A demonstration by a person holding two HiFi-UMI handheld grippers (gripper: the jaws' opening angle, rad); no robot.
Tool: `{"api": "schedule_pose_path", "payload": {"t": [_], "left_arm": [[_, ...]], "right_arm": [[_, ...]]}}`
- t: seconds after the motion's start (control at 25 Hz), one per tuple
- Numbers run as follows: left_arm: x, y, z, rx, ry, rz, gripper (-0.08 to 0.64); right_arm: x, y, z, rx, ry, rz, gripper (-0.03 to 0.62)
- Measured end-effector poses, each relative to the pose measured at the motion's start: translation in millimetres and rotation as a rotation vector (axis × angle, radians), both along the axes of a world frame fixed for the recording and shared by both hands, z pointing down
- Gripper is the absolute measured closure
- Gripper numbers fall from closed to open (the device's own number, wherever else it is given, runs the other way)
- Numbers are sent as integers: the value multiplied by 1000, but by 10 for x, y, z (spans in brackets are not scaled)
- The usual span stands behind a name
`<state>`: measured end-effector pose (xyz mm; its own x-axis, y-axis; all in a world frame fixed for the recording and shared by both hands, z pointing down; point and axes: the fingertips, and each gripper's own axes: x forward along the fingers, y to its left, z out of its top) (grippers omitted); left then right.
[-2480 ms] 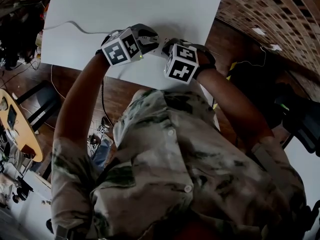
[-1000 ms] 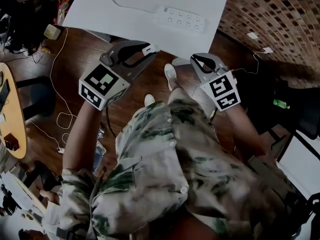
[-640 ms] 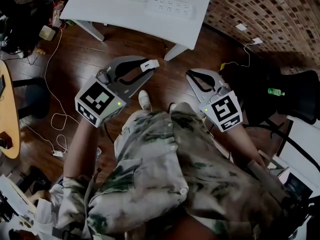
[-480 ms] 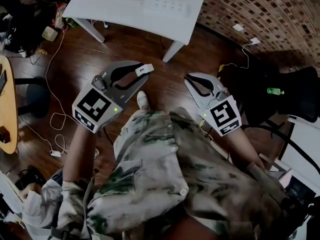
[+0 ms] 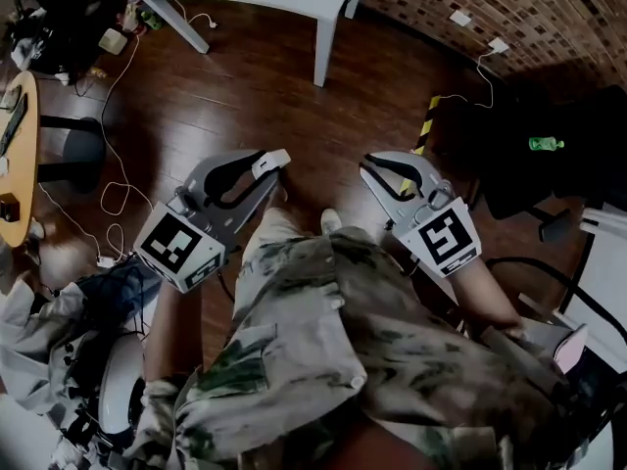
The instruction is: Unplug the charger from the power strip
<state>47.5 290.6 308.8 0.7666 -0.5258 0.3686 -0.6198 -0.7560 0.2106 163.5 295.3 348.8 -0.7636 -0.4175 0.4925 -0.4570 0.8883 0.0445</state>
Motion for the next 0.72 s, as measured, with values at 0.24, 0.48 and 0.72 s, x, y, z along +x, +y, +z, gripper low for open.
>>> {"api": "schedule_pose_path", "payload": {"t": [0.24, 0.48, 0.72], "left_arm": [[183, 710, -141, 5, -79, 27, 446], [113, 1062, -255, 28, -55, 56, 446], [-325, 1417, -386, 48, -21, 58, 446]], "right_arm": [[255, 589, -210, 2, -61, 4, 514], [74, 948, -440, 39, -89, 20, 499], [-418, 1338, -629, 71, -100, 31, 499]]}}
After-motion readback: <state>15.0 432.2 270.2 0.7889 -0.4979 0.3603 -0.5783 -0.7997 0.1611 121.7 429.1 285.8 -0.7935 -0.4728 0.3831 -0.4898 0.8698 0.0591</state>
